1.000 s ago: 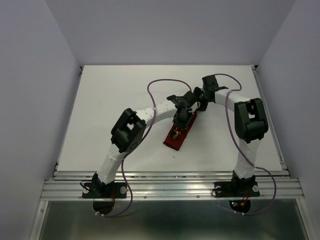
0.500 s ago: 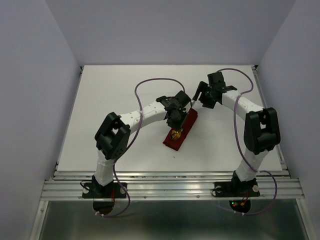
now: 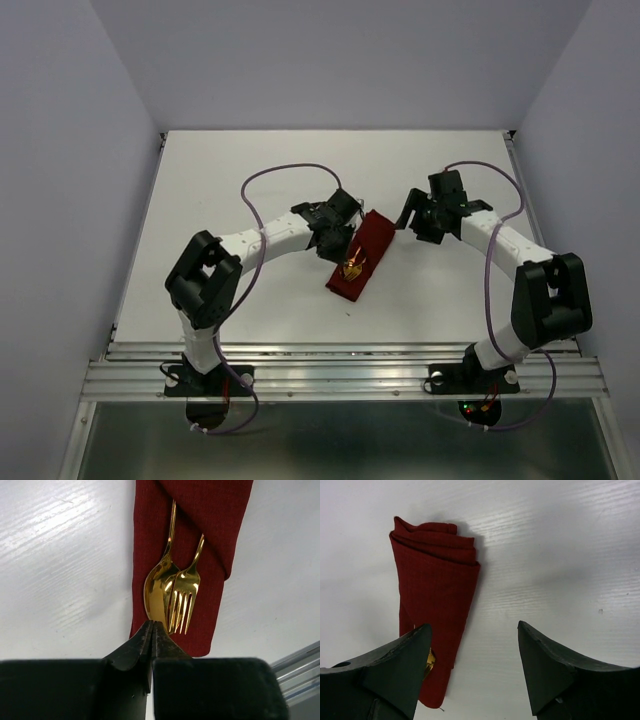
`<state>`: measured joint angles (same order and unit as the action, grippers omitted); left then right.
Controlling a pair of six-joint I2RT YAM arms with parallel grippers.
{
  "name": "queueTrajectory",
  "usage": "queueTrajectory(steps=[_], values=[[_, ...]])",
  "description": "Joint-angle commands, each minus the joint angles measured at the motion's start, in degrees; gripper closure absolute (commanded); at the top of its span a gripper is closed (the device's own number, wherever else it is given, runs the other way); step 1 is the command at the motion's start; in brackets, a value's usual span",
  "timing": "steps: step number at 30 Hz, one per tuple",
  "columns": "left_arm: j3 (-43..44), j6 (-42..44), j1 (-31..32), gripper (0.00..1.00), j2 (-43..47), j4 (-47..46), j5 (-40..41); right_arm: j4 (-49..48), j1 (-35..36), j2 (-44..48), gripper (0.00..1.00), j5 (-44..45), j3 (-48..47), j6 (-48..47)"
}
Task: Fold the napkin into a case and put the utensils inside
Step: Stuff the fork into the folded napkin.
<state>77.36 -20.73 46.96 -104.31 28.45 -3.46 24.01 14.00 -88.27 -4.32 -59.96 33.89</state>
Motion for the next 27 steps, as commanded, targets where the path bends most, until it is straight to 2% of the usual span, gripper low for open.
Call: queueTrajectory(steps=[1, 6, 18, 27], values=[[1.6, -3.0, 0.2, 0.88, -1.9, -3.5, 2.7, -0.3, 0.5, 2.6, 0.25, 0.4, 2.1, -1.1], [1.8, -3.2, 0.2, 0.73, -3.6, -3.6, 1.8, 0.2, 0.5, 2.8, 0.24, 0.5, 3.3, -1.5], [-0.5, -2.6, 0.4, 0.72, -4.6, -4.7, -0.2, 0.9, 0.5, 2.6, 0.18, -0.1, 3.5, -1.5], [3.2, -2.5, 3.5, 0.67, -2.5, 0.0, 9.2, 1.0, 0.5, 2.8, 0.16, -0.8, 4.2, -1.1]])
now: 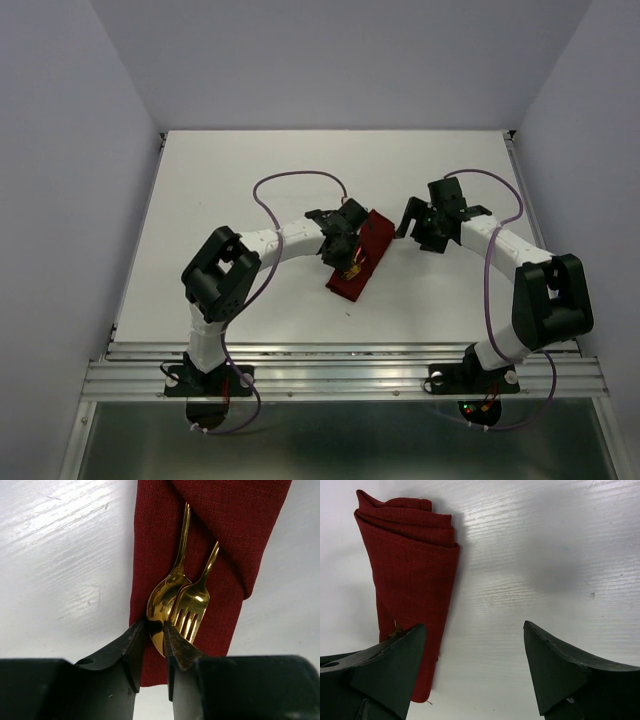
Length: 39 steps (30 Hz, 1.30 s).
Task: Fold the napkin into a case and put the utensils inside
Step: Stuff the fork into the folded napkin.
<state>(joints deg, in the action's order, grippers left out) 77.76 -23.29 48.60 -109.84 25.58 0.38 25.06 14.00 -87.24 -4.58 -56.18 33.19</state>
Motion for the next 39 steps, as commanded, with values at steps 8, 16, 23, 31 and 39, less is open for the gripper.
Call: queueTrajectory(steps=[8, 16, 23, 31, 39], values=[[6.3, -0.6, 3.9, 0.51, 4.5, 4.9, 9.1, -0.1, 0.5, 2.2, 0.16, -0.6, 0.6, -0.6], [5.7, 0.7, 4.0, 0.61, 2.4, 1.4, 1.8, 0.5, 0.5, 3.1, 0.14, -0.1, 0.4, -0.6], [4.9, 0.3, 3.9, 0.61, -0.8, -0.3, -3.0, 1.0, 0.5, 3.7, 0.12, 0.6, 1.0, -0.4], [4.5, -0.4, 4.0, 0.55, -1.9, 0.7, -1.9, 1.0, 0.5, 3.1, 0.12, 0.5, 1.0, -0.4], [3.6, -0.4, 4.0, 0.56, -1.7, 0.4, -2.7, 1.0, 0.5, 3.1, 0.12, 0.4, 0.8, -0.5]])
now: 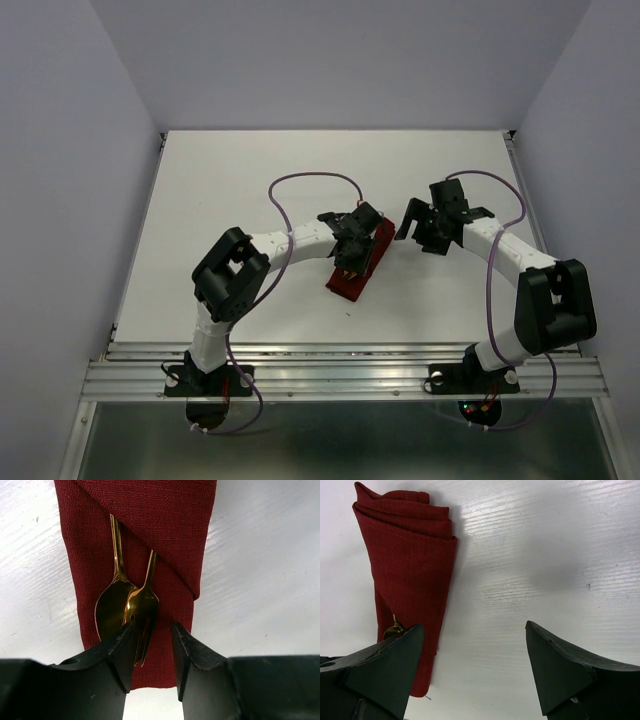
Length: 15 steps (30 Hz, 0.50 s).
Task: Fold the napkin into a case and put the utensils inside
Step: Stuff the fork into the folded napkin.
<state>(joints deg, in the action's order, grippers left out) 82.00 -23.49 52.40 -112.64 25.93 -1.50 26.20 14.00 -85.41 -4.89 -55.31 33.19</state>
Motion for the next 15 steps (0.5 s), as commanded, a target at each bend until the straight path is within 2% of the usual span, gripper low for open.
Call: queueTrajectory(steps=[1, 15], values=[[-0.7, 0.0, 0.2, 0.56, 1.0, -0.2, -1.9, -0.3, 0.5, 1.3, 0.12, 0.8, -0.1, -0.5], [-0.3, 0.9, 0.2, 0.61, -0.1, -1.9, -9.5, 0.1, 0.5, 1.7, 0.12, 0.7, -0.4, -0.5]])
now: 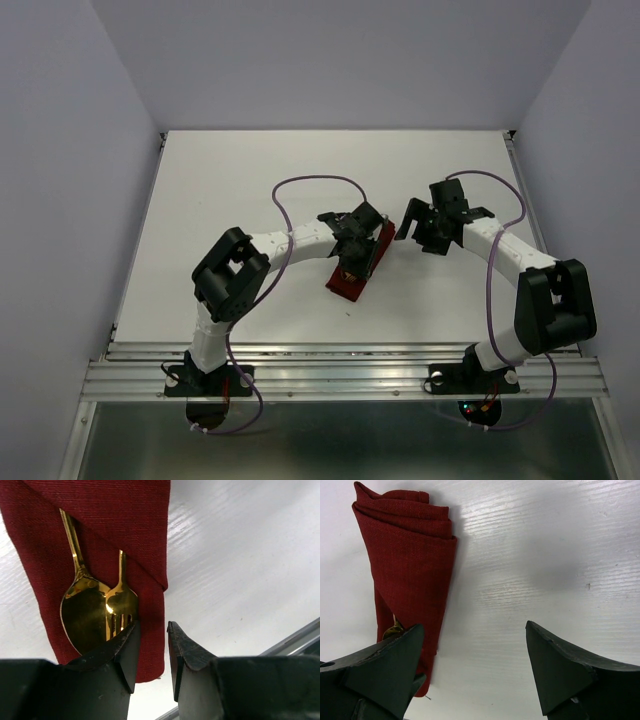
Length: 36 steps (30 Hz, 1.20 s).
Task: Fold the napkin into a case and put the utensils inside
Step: Stuff the fork into the folded napkin, then reset both arms
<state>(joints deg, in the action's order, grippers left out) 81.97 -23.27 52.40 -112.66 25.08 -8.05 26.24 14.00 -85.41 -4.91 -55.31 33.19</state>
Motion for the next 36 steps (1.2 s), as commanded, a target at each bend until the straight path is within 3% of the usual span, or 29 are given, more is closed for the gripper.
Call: queueTrajectory(steps=[1, 7, 11, 15, 23, 30, 36], values=[[-0.1, 0.6, 0.2, 0.61, -0.3, -1.0, -3.2, 0.0, 0.5, 1.8, 0.12, 0.8, -0.5, -0.5], [0.8, 0.8, 0.2, 0.61, 0.2, -0.6, -1.7, 0.7, 0.5, 2.7, 0.11, 1.2, -1.1, -0.5], [2.7, 1.6, 0.2, 0.61, 3.1, 0.0, 0.1, 2.3, 0.5, 3.7, 0.00, 3.2, -2.4, 0.4], [4.0, 3.5, 0.2, 0.60, 7.9, 1.6, 3.4, 4.0, 0.5, 5.8, 0.00, 14.1, -3.1, 2.6], [6.4, 6.4, -2.4, 0.58, 17.7, 7.8, 6.9, 8.5, 0.5, 12.6, 0.00, 25.6, -3.7, 5.5], [1.6, 4.7, -7.9, 0.58, 31.0, 2.5, 10.5, 8.8, 0.5, 24.8, 0.00, 34.3, 1.2, 6.5], [-6.6, 1.2, -13.7, 0.62, 38.7, -3.0, 16.4, 8.5, 0.5, 34.2, 0.00, 34.4, 5.7, 6.9]])
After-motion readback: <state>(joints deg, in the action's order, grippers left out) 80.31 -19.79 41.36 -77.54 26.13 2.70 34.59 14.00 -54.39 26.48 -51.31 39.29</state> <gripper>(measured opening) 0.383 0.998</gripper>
